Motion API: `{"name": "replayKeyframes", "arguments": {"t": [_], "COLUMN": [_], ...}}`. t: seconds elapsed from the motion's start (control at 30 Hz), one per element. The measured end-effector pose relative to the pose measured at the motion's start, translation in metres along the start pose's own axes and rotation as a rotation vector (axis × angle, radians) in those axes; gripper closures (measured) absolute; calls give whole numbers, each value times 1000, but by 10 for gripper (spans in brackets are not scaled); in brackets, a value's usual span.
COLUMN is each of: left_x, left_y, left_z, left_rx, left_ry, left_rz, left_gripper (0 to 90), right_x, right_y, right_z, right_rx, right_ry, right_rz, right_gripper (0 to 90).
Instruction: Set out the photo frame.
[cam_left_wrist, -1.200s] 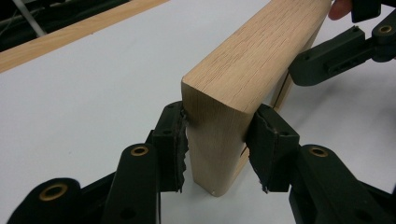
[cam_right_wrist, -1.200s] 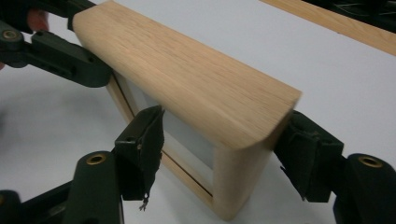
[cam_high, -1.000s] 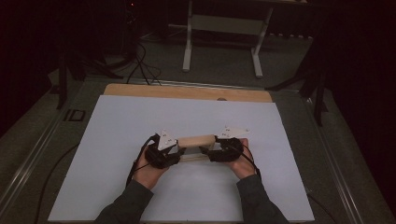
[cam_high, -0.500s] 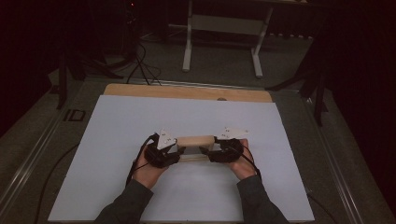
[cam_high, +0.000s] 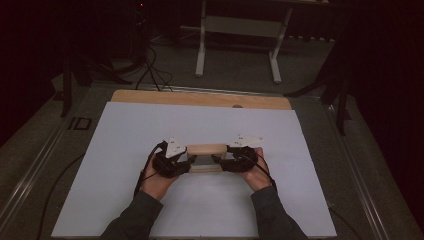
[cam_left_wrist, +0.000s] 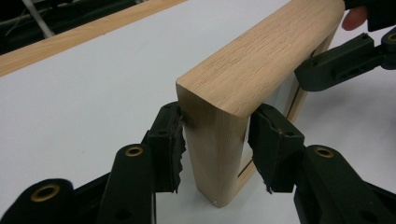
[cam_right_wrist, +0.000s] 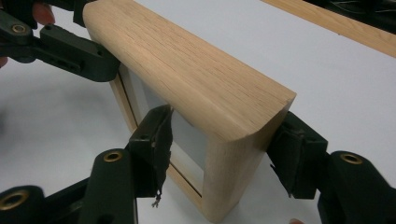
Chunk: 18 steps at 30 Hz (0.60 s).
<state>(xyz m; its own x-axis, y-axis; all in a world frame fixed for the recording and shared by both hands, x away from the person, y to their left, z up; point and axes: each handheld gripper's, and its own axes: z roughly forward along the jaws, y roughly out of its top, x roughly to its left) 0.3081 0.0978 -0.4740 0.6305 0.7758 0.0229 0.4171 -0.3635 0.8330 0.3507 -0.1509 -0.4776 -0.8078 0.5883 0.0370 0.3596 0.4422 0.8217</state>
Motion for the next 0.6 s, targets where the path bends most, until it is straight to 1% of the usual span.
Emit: {"name": "replayKeyframes", "arguments": {"t": [0.3,0.37,0.6], "left_x": [7,10,14], "left_y": [0,0,-1], "left_z": [-1,-1,-1], "left_rx": [2,-1,-13], "left_ry": [25,21,28], "left_rz": [-5,-15,-21], "left_gripper": [531,528,525], "right_x": [3,4,5], "right_y": [6,7,11], "right_z": [7,9,13], "right_rx": [10,8,18], "right_ry": [-6,-6,-14], "right_rz": [7,11,22], "right_gripper": [436,436,444]}}
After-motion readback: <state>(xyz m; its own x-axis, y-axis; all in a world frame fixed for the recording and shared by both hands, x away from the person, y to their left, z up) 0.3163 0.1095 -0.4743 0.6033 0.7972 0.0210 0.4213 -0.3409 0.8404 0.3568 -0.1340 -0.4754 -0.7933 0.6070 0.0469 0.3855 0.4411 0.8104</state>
